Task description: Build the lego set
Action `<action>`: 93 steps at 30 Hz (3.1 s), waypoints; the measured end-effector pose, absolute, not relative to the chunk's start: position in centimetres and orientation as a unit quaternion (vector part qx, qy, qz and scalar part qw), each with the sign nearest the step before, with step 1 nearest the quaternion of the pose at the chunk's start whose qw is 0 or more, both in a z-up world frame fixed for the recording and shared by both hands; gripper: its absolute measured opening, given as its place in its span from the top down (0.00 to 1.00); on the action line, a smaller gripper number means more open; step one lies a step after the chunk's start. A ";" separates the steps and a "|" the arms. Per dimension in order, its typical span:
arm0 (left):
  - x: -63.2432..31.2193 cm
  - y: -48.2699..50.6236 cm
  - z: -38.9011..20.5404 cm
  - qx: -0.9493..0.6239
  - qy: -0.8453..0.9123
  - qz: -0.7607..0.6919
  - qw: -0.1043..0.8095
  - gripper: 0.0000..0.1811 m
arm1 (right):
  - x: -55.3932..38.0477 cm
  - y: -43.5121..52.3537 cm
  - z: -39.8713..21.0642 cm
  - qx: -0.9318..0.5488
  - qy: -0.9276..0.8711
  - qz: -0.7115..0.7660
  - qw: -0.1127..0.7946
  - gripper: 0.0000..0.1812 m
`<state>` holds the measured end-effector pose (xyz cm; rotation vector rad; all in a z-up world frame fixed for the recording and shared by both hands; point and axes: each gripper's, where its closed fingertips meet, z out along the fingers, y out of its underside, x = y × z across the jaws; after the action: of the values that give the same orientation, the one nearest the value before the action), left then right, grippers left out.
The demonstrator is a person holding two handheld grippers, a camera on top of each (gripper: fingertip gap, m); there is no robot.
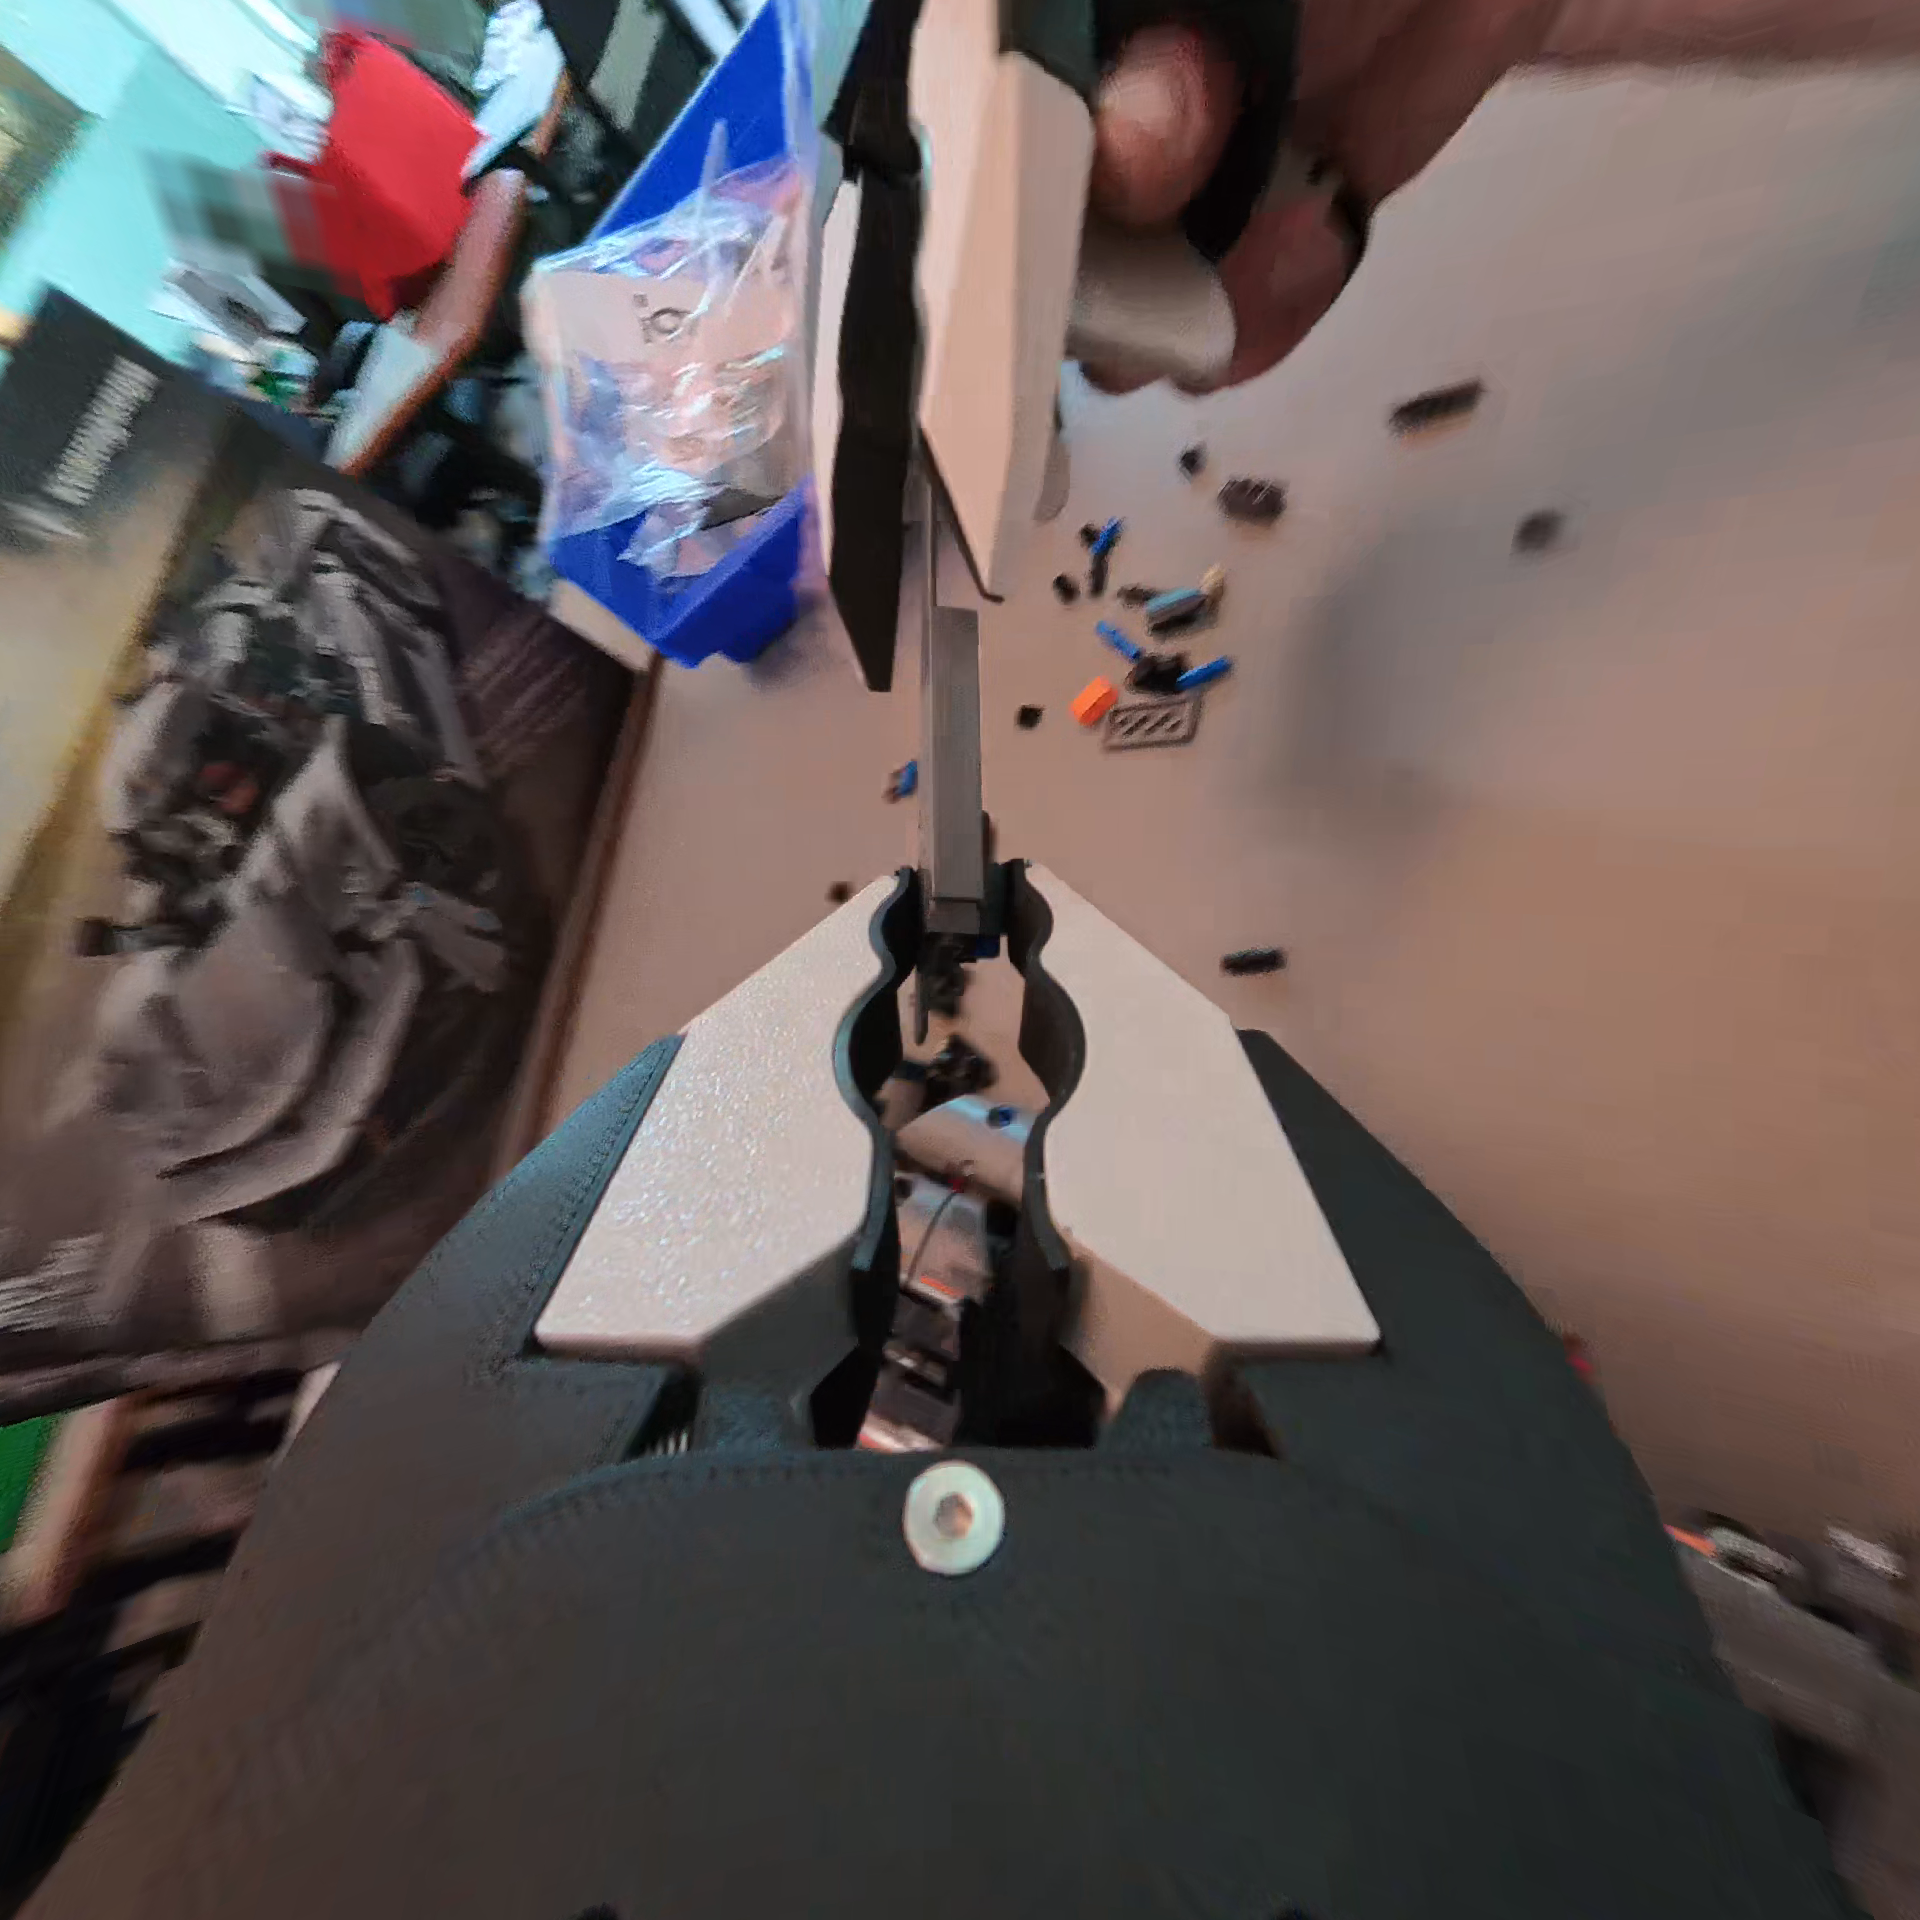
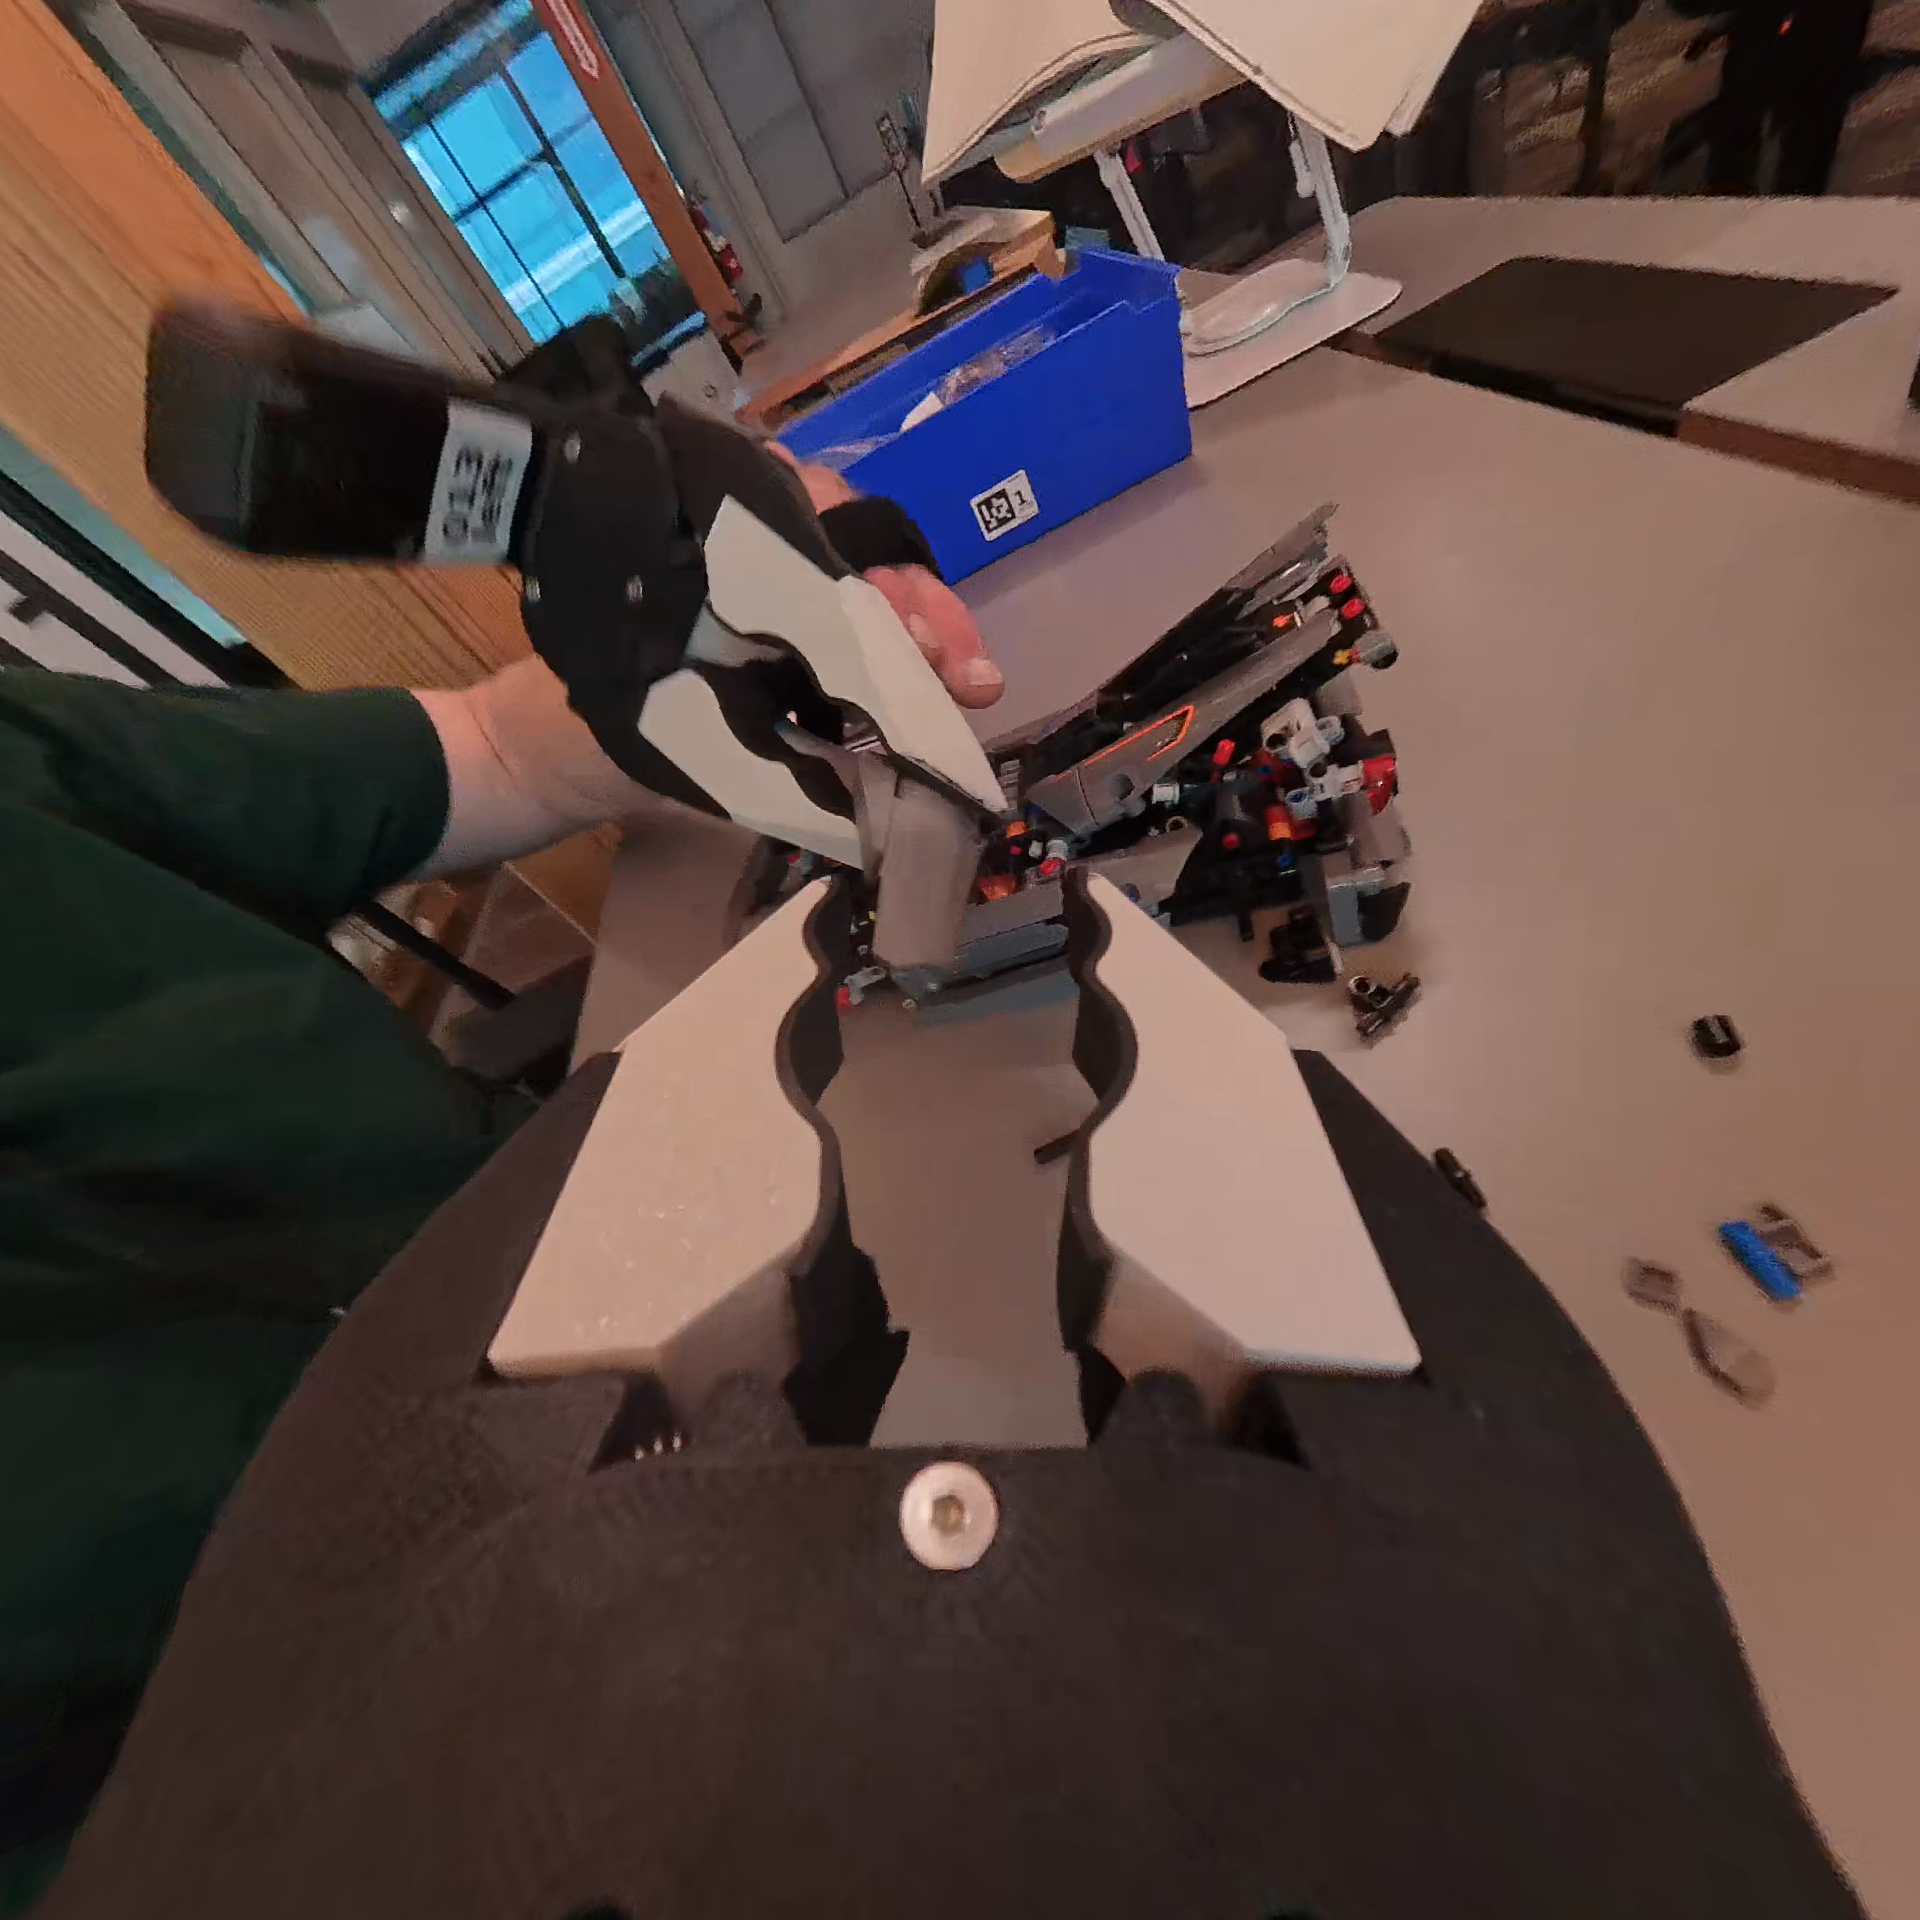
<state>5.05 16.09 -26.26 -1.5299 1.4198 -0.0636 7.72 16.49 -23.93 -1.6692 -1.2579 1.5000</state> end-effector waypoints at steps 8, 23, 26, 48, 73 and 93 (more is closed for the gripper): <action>5.7 13.9 -25.9 -0.666 0.574 -0.213 0.427 0.92 | 6.5 14.5 -23.1 -0.571 -0.562 0.480 0.358 0.87; 3.7 15.4 -24.2 -0.672 0.527 -0.184 0.487 0.80 | 7.4 15.5 -21.5 -0.579 -0.513 0.519 0.363 0.97; 3.5 15.3 -23.3 -0.665 0.524 -0.184 0.499 0.80 | 7.3 15.2 -21.0 -0.572 -0.520 0.513 0.374 0.97; 4.7 13.4 -22.0 -0.606 0.549 -0.199 0.540 0.96 | 6.6 13.4 -18.7 -0.522 -0.534 0.518 0.418 0.97; 4.7 7.8 -24.3 -0.571 0.578 -0.085 0.577 0.90 | 3.8 6.4 -23.1 -0.521 -0.626 0.224 0.536 0.97; 3.1 8.1 -21.3 -0.363 0.625 0.243 0.647 0.97 | 5.5 6.8 -21.3 -0.592 -0.504 0.490 0.395 0.77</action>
<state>3.11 8.12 -21.25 -0.8246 1.4225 0.5524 5.49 6.76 -21.32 -1.5006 -1.2788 1.2425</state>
